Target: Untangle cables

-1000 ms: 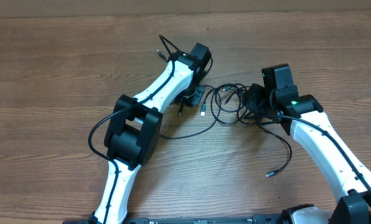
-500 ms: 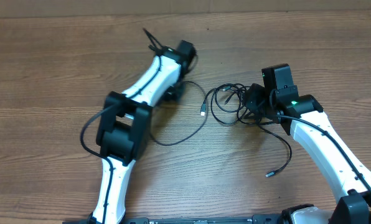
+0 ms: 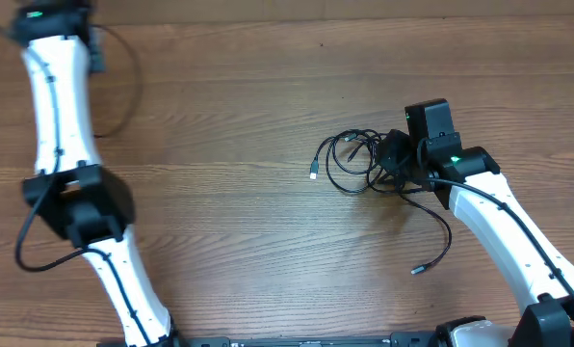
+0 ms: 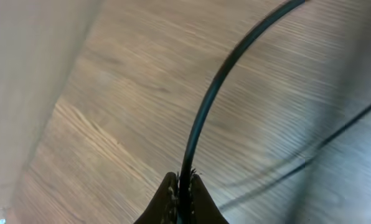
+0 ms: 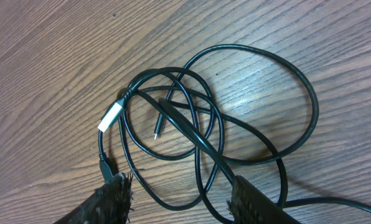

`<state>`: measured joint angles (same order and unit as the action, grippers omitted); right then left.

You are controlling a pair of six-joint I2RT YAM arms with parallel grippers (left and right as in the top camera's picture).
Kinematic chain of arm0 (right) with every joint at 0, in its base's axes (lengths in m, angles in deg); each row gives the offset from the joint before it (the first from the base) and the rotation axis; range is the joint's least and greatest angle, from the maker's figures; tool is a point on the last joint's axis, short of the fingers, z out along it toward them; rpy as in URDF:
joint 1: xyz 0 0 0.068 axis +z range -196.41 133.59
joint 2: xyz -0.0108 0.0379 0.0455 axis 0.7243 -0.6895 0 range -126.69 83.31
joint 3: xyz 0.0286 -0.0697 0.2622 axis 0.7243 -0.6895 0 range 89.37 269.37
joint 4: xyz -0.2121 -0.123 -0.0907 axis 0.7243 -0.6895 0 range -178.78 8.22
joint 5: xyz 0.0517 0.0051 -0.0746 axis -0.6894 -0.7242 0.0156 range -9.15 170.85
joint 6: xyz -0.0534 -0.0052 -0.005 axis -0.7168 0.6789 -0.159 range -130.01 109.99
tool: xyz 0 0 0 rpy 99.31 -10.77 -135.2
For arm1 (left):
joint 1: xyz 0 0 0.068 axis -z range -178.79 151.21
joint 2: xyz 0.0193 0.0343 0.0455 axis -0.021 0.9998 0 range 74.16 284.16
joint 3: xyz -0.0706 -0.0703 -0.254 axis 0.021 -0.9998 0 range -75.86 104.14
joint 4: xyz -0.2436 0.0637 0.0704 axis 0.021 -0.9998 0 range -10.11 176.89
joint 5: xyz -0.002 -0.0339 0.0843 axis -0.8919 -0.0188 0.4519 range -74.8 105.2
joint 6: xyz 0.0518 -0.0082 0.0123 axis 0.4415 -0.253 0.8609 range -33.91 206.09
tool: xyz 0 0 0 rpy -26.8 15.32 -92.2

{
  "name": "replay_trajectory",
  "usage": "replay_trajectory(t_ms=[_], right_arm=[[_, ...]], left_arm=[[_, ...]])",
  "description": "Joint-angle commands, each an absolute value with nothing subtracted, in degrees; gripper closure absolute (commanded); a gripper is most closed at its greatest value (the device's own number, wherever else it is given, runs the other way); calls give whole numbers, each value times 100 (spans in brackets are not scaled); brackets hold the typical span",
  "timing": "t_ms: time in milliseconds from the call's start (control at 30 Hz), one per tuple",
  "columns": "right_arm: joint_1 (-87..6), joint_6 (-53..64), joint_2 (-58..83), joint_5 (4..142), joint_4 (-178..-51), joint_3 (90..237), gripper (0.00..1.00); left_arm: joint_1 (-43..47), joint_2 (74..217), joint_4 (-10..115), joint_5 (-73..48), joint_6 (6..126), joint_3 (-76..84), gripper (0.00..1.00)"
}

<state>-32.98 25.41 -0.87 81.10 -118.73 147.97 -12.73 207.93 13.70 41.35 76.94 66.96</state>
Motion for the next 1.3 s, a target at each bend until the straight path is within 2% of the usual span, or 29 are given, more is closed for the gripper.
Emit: replay_trajectory(t_ms=[0, 100, 200, 333, 400, 567, 700, 867, 900, 933, 1000, 1100, 1200, 1233, 1267], right_arm=[[-3331, 2558, -98, 8165, -11854, 14863, 50], [-3331, 2558, -98, 8165, -11851, 14863, 50], [-3331, 2561, -98, 8165, -11836, 14863, 50], [-3331, 2558, -102, 8163, -11836, 14863, 48], [-3331, 2558, -102, 8154, -11849, 14863, 44], [-3331, 2563, -102, 7708, -11849, 14863, 44], [-3331, 2563, -102, 7688, -11805, 14863, 44], [-3331, 2561, -102, 7691, -11797, 14863, 44], [-3331, 2561, -105, 7693, -11795, 14863, 44], [-3331, 2561, -115, 7691, -11786, 14863, 44], [-3331, 2561, -131, 7693, -11790, 14863, 43], [-3331, 2561, -159, 7693, -11744, 14863, 37], [-3331, 2558, -159, 7695, -11668, 14863, 33], [-3331, 2558, -159, 7717, -11644, 14863, 32], [-3331, 2558, -159, 7719, -11635, 14863, 31]], left_arm=[[-1992, 20761, 1827, 2852, 7381, 6692, 96], [-2488, 20789, 2598, 1580, 7357, 6318, 96], [-2637, 20793, 3564, 1069, 7207, 5802, 96], [-2582, 20793, 4629, 1604, 7237, 5542, 95], [-2578, 20793, 5335, 2028, 7440, 5546, 96], [-2582, 20793, 6358, 2642, 7631, 5548, 92], [-2584, 20973, 6408, 2800, 7626, 5544, 92], [-2589, 21609, 5894, 3560, 7624, 5544, 93], [-2589, 21700, 5800, 3637, 7624, 5544, 90], [-2589, 21871, 5582, 3635, 7578, 5544, 81], [-2589, 21908, 5444, 3637, 7451, 5544, 79], [-2573, 21834, 5396, 3617, 7401, 5577, 54], [-2481, 21637, 5053, 3609, 7150, 5887, 37], [-2427, 21561, 4874, 3606, 7132, 6088, 29], [-2377, 21471, 4688, 3657, 7134, 6307, 15]])
